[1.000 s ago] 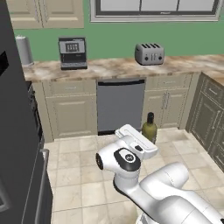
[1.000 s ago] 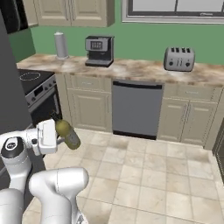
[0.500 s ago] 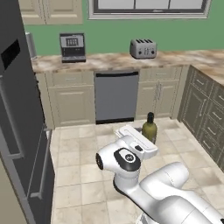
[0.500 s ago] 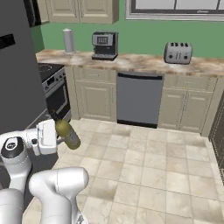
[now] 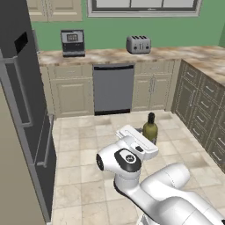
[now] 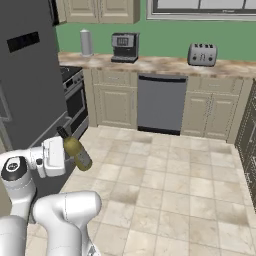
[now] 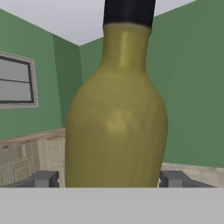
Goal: There is a wine glass and glass cup on the dining counter. Place the wine bottle next to the wine glass and the juice bottle next to the glass cup.
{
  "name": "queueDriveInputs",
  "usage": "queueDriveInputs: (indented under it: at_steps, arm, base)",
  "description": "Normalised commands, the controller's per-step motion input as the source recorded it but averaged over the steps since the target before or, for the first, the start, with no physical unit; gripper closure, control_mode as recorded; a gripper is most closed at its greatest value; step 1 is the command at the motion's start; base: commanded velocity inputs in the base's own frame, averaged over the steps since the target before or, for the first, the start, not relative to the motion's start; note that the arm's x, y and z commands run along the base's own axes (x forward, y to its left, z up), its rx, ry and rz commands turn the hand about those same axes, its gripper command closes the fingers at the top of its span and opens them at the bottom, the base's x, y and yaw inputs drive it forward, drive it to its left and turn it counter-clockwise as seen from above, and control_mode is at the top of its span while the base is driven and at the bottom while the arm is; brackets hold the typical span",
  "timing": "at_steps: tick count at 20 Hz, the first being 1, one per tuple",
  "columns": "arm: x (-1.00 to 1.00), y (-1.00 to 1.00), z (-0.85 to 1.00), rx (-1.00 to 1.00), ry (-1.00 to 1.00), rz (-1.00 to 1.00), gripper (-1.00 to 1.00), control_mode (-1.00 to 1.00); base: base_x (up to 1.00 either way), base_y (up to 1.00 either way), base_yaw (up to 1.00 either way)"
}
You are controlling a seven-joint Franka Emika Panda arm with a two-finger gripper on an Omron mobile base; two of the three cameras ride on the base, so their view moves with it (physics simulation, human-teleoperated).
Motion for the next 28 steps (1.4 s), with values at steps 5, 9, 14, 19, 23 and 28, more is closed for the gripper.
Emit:
queueDriveInputs:
  at_steps: [5, 9, 14, 19, 23, 28]
  arm:
    - [0.00, 0.00, 0.00, 0.00, 0.00, 0.00, 1.00, 1.00]
    - [0.00, 0.00, 0.00, 0.00, 0.00, 0.00, 1.00, 1.00]
    - [0.00, 0.00, 0.00, 0.00, 0.00, 0.00, 1.00, 1.00]
    - [0.00, 0.00, 0.00, 0.00, 0.00, 0.00, 1.00, 1.00]
    - [0.00, 0.00, 0.00, 0.00, 0.00, 0.00, 1.00, 1.00]
    - [0.00, 0.00, 0.00, 0.00, 0.00, 0.00, 1.00, 1.00]
  base:
    - [-0.70, -0.12, 0.00]
    - [-0.47, -0.26, -0.04]
    - [-0.17, -0.70, -0.03]
    - [-0.03, -0.75, 0.00]
    - [0.00, -0.76, 0.00]
    - [0.00, -0.76, 0.00]
